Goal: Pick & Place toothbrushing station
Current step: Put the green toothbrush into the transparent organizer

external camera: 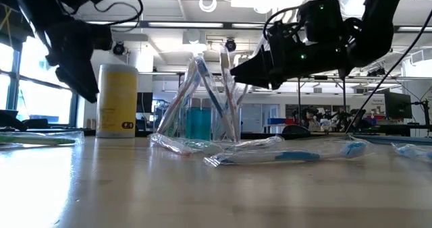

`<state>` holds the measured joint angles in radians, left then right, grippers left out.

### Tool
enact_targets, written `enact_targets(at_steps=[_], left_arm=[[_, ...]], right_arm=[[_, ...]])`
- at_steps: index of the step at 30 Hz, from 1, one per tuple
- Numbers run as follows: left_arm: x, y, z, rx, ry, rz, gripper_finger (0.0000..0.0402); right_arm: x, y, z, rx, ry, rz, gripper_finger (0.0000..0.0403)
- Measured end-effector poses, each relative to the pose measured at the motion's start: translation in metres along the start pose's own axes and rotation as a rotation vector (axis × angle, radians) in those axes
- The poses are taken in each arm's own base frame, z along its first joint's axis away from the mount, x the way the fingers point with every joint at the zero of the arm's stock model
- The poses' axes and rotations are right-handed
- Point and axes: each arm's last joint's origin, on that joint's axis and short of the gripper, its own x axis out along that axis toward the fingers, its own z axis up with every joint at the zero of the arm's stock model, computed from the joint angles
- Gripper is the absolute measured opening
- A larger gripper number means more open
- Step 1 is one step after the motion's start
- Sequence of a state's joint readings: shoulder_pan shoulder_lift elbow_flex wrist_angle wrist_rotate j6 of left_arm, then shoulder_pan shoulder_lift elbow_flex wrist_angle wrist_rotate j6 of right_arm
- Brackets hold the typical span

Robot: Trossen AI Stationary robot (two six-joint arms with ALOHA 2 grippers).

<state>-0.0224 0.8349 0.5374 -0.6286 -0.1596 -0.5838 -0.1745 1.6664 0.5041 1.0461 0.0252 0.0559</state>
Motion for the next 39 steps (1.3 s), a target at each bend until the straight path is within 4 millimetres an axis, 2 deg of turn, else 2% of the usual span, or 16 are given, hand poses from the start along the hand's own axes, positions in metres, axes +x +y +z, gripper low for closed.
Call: enact_targets(at_steps=[4, 8, 11, 15, 18, 26, 29, 33, 39], left_arm=[[-0.018, -0.019, 0.002, 0.134, 0.051, -0.086, 0.0259], [-0.031, -0.038, -0.011, 0.357, 0.120, -0.146, 0.0233], [-0.035, -0.053, -0.016, 0.345, 0.125, -0.188, 0.0206], [-0.032, -0.066, -0.027, 0.144, 0.205, -0.192, 0.0171], [-0.029, -0.075, -0.037, -0.029, 0.337, -0.203, 0.0153], [-0.022, -0.102, -0.064, -0.387, 0.713, -0.191, 0.0134], [-0.019, -0.106, -0.070, -0.546, 0.739, -0.105, 0.0133], [-0.015, -0.104, -0.079, -0.774, 0.721, 0.093, 0.0133], [-0.011, -0.108, -0.091, -0.921, 0.730, 0.217, 0.0133]], right_arm=[[-0.002, 0.002, 0.005, -0.028, -0.003, 0.004, 0.0293], [-0.005, 0.008, 0.013, -0.053, -0.033, 0.023, 0.0310], [-0.008, 0.012, 0.017, -0.063, -0.036, 0.021, 0.0310], [-0.011, 0.019, 0.021, -0.083, -0.040, 0.008, 0.0303], [-0.012, 0.024, 0.021, -0.105, -0.048, 0.005, 0.0301], [-0.013, 0.031, 0.021, -0.144, -0.048, 0.001, 0.0301], [-0.013, 0.032, 0.021, -0.142, -0.048, 0.012, 0.0301], [-0.013, 0.036, 0.020, -0.143, -0.047, 0.027, 0.0301], [-0.014, 0.042, 0.020, -0.172, -0.047, 0.052, 0.0301]])
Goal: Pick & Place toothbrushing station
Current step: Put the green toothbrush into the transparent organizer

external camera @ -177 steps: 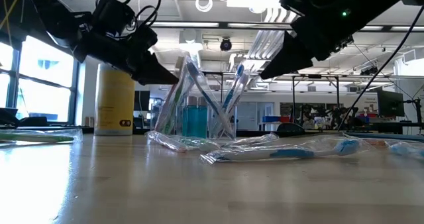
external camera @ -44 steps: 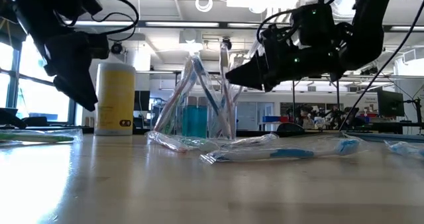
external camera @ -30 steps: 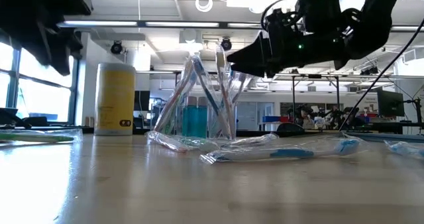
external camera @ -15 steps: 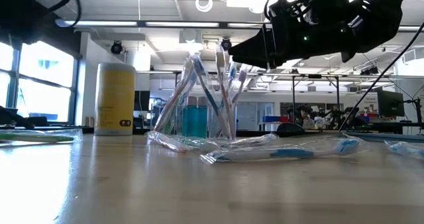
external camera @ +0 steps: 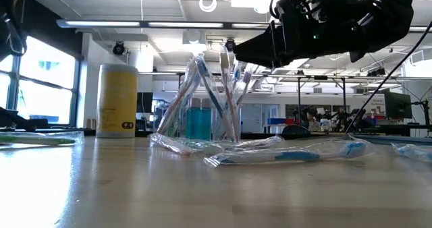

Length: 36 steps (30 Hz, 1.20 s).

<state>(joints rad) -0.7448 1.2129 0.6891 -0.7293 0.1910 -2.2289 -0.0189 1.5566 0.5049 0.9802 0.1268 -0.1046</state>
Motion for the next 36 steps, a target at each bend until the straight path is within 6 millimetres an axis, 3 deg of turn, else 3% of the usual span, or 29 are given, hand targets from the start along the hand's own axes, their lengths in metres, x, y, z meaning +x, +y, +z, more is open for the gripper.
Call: enact_targets(at_steps=[14, 27, 36], left_arm=[[0.004, 0.000, 0.001, -0.176, -0.085, -0.035, 0.0133], [0.025, -0.002, 0.006, -0.221, -0.176, 0.051, 0.0133], [0.049, 0.003, 0.014, -0.203, -0.135, 0.076, 0.0133]], right_arm=[[-0.003, 0.018, -0.007, -0.054, 0.078, 0.068, 0.0301], [-0.006, 0.032, -0.012, -0.112, 0.135, 0.128, 0.0301], [-0.009, 0.041, -0.012, -0.120, 0.143, 0.157, 0.0301]])
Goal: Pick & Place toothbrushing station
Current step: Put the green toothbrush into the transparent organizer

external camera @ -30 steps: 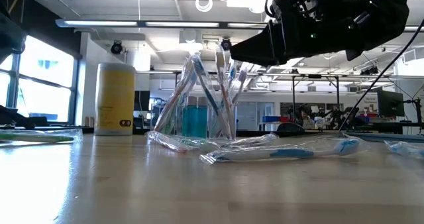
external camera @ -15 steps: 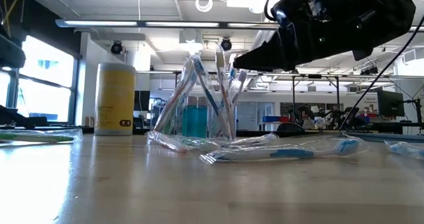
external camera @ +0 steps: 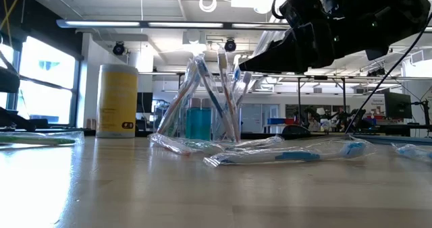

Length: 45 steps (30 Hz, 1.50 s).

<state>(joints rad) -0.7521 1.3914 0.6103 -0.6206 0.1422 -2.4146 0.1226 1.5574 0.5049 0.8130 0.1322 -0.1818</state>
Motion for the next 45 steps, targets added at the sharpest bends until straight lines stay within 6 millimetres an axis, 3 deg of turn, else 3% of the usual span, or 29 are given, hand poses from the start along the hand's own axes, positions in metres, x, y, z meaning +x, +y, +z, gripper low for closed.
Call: enact_targets(at_steps=[5, 10, 12, 16, 20, 24, 29, 33, 35, 40, 45], left_arm=[[0.005, 0.000, 0.002, 0.085, -0.025, -0.006, 0.0117], [-0.001, -0.005, -0.002, 0.211, -0.085, -0.065, 0.0037], [-0.006, -0.009, -0.003, 0.260, -0.154, -0.105, 0.0015], [-0.016, -0.018, 0.004, 0.359, -0.352, -0.190, 0.0013], [-0.044, -0.038, 0.012, 0.518, -0.525, -0.279, 0.0000], [-0.084, -0.056, 0.021, 0.749, -0.820, -0.341, 0.0001], [-0.136, -0.056, 0.035, 0.933, -1.232, -0.344, 0.0001], [-0.163, -0.050, 0.056, 0.951, -1.377, -0.362, 0.0001], [-0.170, -0.052, 0.067, 0.974, -1.408, -0.452, 0.0001], [-0.170, -0.053, 0.099, 1.163, -1.490, -0.889, 0.0001], [-0.146, -0.047, 0.141, 1.126, -1.534, -0.869, 0.0000]], right_arm=[[0.000, 0.002, -0.001, -0.003, 0.010, 0.007, 0.0301], [0.000, 0.002, -0.003, -0.006, 0.034, 0.012, 0.0301], [0.000, 0.002, -0.005, -0.008, 0.051, 0.015, 0.0301], [-0.001, 0.005, -0.004, -0.009, 0.049, 0.022, 0.0301], [-0.001, 0.008, -0.003, -0.004, 0.046, 0.000, 0.0301], [-0.002, 0.013, -0.001, 0.008, 0.041, -0.042, 0.0301], [-0.004, 0.019, 0.002, 0.007, 0.021, -0.094, 0.0301], [-0.005, 0.022, 0.005, 0.009, 0.008, -0.140, 0.0301], [-0.005, 0.022, 0.007, 0.014, -0.009, -0.154, 0.0301], [-0.006, 0.021, 0.011, 0.028, -0.053, -0.164, 0.0301], [-0.006, 0.020, 0.013, 0.034, -0.074, -0.168, 0.0301]])
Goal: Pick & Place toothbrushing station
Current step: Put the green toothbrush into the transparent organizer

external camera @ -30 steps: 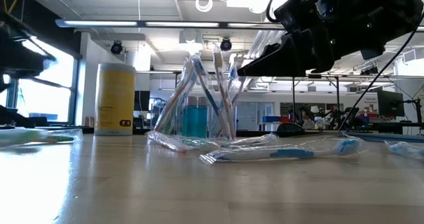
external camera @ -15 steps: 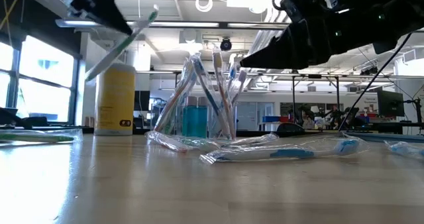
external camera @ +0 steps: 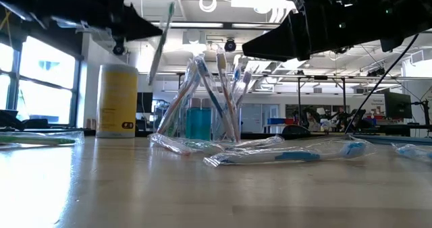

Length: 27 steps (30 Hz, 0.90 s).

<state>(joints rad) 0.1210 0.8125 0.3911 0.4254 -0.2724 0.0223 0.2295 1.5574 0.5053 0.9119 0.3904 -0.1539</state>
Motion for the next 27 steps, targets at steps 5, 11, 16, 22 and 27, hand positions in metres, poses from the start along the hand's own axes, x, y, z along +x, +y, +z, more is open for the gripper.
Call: enact_targets(at_steps=[5, 11, 16, 22, 27], left_arm=[[0.010, 0.024, -0.018, -0.005, -0.051, -0.008, 0.0000], [0.030, 0.043, -0.039, -0.024, -0.002, -0.022, 0.0000], [0.045, 0.050, -0.052, -0.025, -0.011, -0.069, 0.0000], [0.058, 0.048, -0.066, -0.059, -0.042, -0.136, 0.0000], [0.059, 0.048, -0.065, -0.066, -0.088, -0.140, 0.0000]], right_arm=[[0.000, 0.000, 0.000, 0.000, 0.000, 0.000, 0.0301], [0.000, 0.000, 0.002, 0.010, -0.020, -0.003, 0.0301], [0.000, 0.000, 0.002, 0.028, -0.019, -0.002, 0.0301], [0.000, 0.000, 0.002, 0.029, -0.018, -0.002, 0.0301], [0.000, 0.000, 0.001, 0.027, -0.011, 0.003, 0.0301]])
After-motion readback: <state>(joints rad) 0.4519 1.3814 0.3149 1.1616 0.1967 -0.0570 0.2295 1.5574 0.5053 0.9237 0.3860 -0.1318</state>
